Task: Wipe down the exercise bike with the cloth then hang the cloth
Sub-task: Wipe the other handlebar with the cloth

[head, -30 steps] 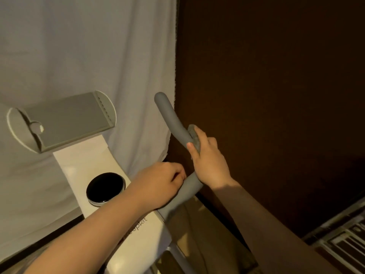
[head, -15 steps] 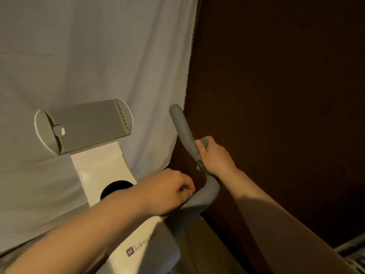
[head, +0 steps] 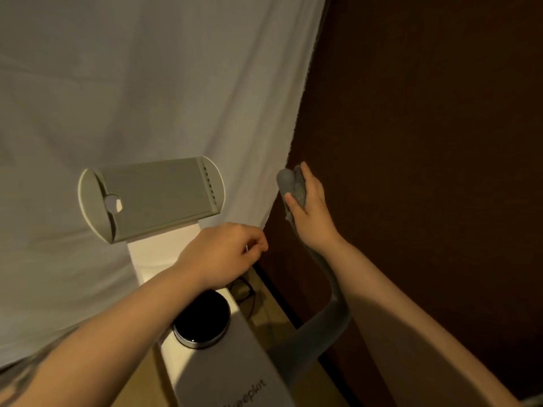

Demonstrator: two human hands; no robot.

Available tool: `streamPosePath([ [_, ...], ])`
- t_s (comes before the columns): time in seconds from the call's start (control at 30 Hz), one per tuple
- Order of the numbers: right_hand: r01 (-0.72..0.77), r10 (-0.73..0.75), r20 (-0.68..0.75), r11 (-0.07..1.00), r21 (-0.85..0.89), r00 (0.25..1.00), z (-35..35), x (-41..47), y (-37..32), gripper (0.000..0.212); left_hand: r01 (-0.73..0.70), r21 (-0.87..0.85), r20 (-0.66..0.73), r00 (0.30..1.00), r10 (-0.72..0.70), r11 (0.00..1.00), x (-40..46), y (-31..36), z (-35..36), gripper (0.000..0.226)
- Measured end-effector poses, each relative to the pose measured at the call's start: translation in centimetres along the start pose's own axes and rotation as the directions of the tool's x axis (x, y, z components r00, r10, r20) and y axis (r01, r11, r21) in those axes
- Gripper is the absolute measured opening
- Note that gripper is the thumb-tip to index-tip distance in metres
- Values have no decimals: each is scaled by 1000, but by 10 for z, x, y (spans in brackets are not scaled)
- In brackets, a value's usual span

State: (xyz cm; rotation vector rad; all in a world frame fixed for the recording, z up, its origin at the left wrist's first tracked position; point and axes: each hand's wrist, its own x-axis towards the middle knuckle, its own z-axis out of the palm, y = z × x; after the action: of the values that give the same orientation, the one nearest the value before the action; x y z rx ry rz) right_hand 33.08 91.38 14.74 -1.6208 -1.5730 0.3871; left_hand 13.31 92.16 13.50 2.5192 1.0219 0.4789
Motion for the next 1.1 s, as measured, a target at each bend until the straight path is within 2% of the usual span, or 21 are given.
streamPosePath([
  [0.13, 120, -109, 64, 966, -228, 992, 6, -14, 13, 75, -7, -58, -45, 999, 5, 998, -1, 1, 1, 18],
  [0.27, 234, -237, 12, 944, -232, 971, 9, 29, 3, 65, -11, -27, -29, 1000, 10, 1000, 1, 1, 2, 18],
  [0.4, 299, -293, 62, 937, -178, 954, 5, 51, 1, 50, -10, -20, -29, 1000, 10, 1000, 1, 0, 1, 18],
  [0.53, 439, -400, 182, 817, -375, 898, -4, 51, 9, 45, -12, 21, -13, 1000, 12, 1000, 1, 2, 1, 19],
  [0.57, 430, -378, 206, 802, -414, 903, -3, 56, 7, 41, -12, 29, -11, 1000, 12, 1000, 1, 3, 1, 19],
  [0.63, 292, -247, 159, 870, -397, 956, -4, 66, -5, 31, -11, 25, -13, 1000, 12, 1000, 1, 4, 0, 19],
  [0.7, 65, -62, 22, 974, -218, 998, -2, 72, -13, 28, -4, 8, -17, 1000, 4, 1000, 0, 3, 0, 19],
  [0.73, -40, 35, -65, 995, -87, 997, 2, 71, -15, 28, -1, 3, -19, 1000, 1, 1000, 0, 2, 0, 19],
  [0.77, -106, 100, -153, 994, -34, 983, 9, 66, -17, 27, 1, 5, -19, 1000, -1, 1000, 0, 2, -1, 19],
  [0.8, -128, 103, -243, 988, -89, 965, 17, 55, -15, 26, 2, 12, -22, 1000, -2, 1000, 0, 2, 0, 19],
  [0.83, -95, 12, -313, 963, -252, 950, 27, 45, -11, 27, 5, 23, -29, 1000, -4, 1000, 0, 2, 1, 19],
  [0.87, -18, -131, -305, 897, -442, 943, 35, 37, -7, 29, 8, 32, -35, 999, -6, 999, 1, 1, 1, 19],
  [0.9, 85, -251, -223, 820, -566, 942, 37, 36, -1, 32, 11, 38, -33, 999, -10, 999, 1, 2, 2, 19],
  [0.93, 187, -314, -123, 789, -585, 941, 32, 42, 1, 33, 13, 40, -24, 1000, -12, 999, 1, 3, 2, 19],
  [0.97, 225, -288, -43, 827, -515, 957, 23, 52, 0, 32, 11, 43, -11, 1000, -11, 999, 1, 3, 1, 19],
  [1.0, 187, -202, 1, 902, -388, 979, 13, 59, -4, 32, 8, 44, 2, 1000, -8, 999, 2, 3, 1, 19],
  [1.03, 85, -82, 27, 977, -195, 996, 5, 64, -5, 34, 7, 41, 8, 1000, -7, 999, 1, 2, 1, 20],
  [1.1, -134, 137, -24, 986, 100, 990, 0, 56, -3, 42, 6, 41, 3, 1000, -6, 999, 1, 2, 1, 20],
])
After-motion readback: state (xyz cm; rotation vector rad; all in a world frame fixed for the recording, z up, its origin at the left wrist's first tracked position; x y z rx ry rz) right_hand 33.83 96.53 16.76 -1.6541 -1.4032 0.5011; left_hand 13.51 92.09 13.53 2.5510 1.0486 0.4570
